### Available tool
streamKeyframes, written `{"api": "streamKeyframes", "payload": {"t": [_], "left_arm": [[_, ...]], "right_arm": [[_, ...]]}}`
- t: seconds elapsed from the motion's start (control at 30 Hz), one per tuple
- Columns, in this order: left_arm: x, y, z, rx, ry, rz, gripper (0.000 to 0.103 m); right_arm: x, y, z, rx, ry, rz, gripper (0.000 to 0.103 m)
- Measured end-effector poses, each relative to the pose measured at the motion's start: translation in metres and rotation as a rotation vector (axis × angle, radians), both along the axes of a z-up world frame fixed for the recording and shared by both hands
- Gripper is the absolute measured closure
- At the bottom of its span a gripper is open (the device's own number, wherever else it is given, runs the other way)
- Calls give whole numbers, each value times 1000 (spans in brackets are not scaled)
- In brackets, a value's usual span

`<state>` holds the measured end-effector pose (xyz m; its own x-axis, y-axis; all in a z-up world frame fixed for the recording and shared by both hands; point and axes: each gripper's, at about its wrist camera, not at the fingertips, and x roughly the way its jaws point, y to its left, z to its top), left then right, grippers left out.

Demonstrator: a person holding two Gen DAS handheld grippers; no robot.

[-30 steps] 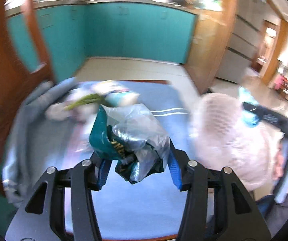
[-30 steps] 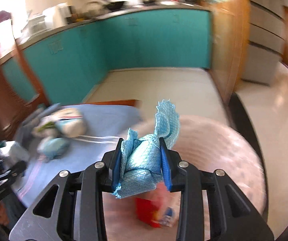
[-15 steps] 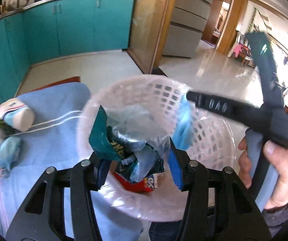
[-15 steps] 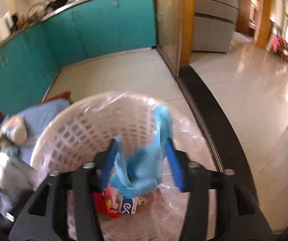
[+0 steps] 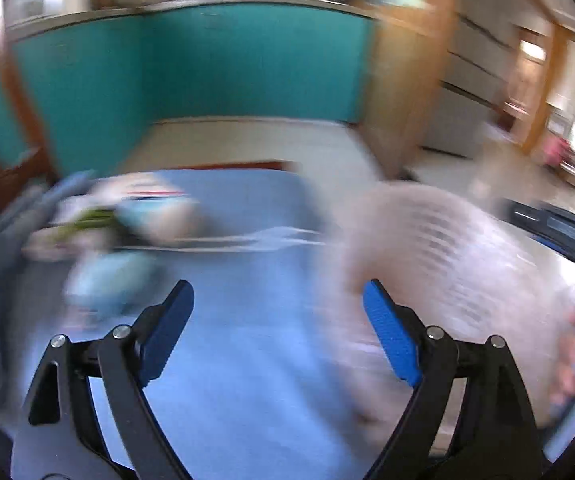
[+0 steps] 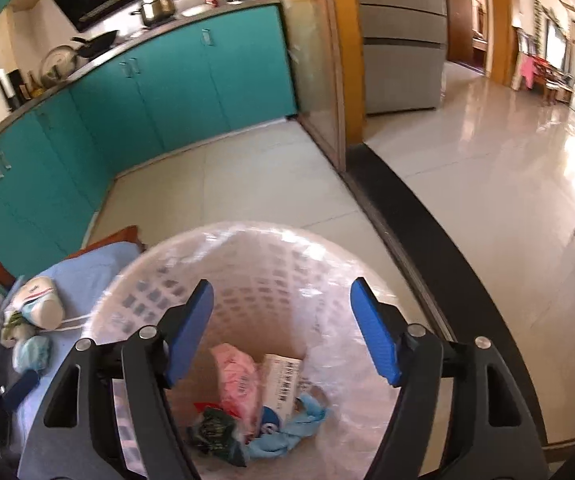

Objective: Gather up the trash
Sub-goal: 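Grasp the white paper cup with blue stripes with the right tool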

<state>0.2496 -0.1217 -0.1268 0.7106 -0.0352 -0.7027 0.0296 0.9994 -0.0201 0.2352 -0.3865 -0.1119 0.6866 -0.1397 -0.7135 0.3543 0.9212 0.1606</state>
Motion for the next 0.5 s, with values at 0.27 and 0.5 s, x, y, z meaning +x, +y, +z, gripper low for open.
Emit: {"api": "streamKeyframes", "payload": {"t": [0.27, 0.5], "left_arm": [[35, 87, -32, 126, 68, 240, 8], [39, 107, -63, 110, 131, 213, 16]], "right_arm": [[21, 60, 2, 32, -16, 197, 33], [45, 129, 2, 43, -10, 396, 25]]}}
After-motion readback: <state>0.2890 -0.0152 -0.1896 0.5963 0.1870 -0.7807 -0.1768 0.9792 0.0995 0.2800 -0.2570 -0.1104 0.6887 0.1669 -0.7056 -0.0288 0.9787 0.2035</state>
